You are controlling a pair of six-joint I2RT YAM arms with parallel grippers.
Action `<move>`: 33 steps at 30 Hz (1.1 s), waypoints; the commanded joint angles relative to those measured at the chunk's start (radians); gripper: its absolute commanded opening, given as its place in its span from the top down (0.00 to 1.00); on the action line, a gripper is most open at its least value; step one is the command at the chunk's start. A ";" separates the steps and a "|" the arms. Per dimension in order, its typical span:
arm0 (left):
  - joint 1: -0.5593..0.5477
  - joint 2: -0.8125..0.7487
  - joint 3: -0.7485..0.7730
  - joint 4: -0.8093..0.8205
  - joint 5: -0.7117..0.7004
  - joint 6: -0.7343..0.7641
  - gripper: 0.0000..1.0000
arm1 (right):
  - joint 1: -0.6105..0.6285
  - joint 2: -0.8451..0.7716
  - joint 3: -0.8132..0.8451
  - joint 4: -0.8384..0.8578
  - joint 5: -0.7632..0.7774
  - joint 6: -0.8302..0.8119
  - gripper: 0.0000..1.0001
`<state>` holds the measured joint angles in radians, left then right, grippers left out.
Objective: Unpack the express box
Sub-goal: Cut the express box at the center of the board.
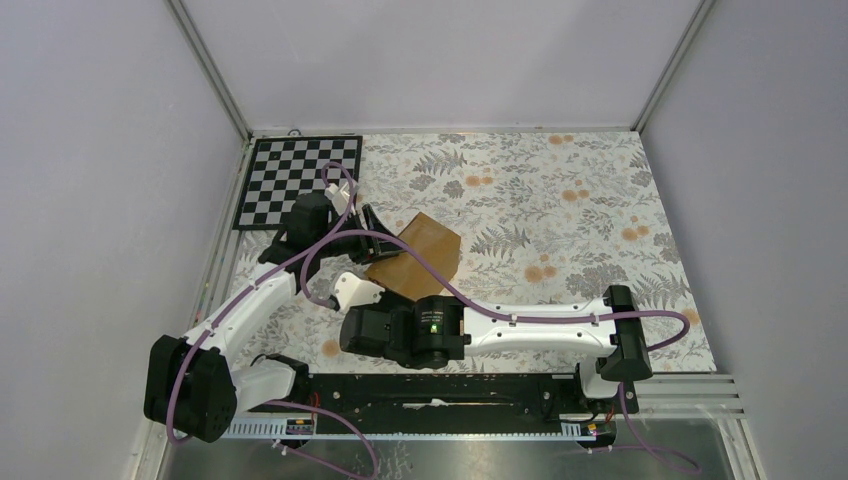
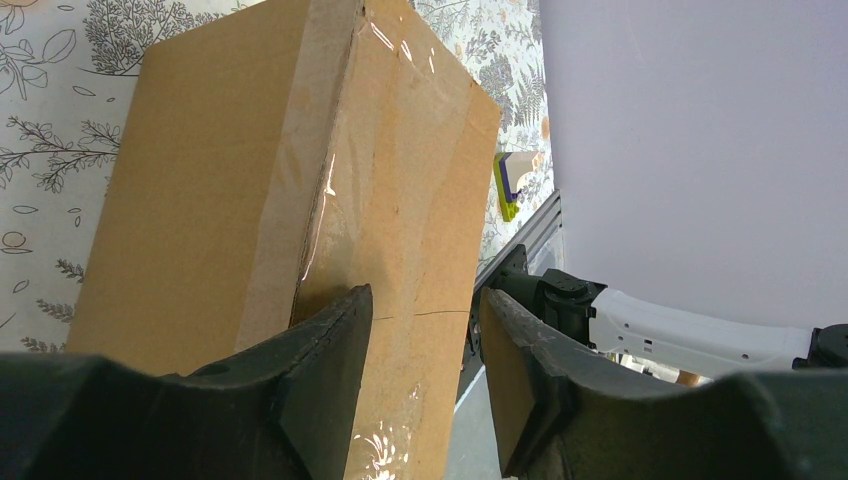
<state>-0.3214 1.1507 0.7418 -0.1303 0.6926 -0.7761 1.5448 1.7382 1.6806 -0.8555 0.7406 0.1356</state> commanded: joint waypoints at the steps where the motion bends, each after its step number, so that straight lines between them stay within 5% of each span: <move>1: -0.001 -0.004 -0.028 -0.051 -0.002 0.029 0.49 | 0.004 -0.031 0.038 0.004 0.031 0.021 1.00; 33: -0.001 0.015 -0.045 -0.057 -0.018 0.036 0.51 | 0.004 -0.015 0.024 -0.093 -0.046 0.083 1.00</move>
<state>-0.3214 1.1511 0.7357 -0.1280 0.6930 -0.7753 1.5448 1.7382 1.6806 -0.8925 0.7132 0.1997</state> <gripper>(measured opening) 0.492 0.280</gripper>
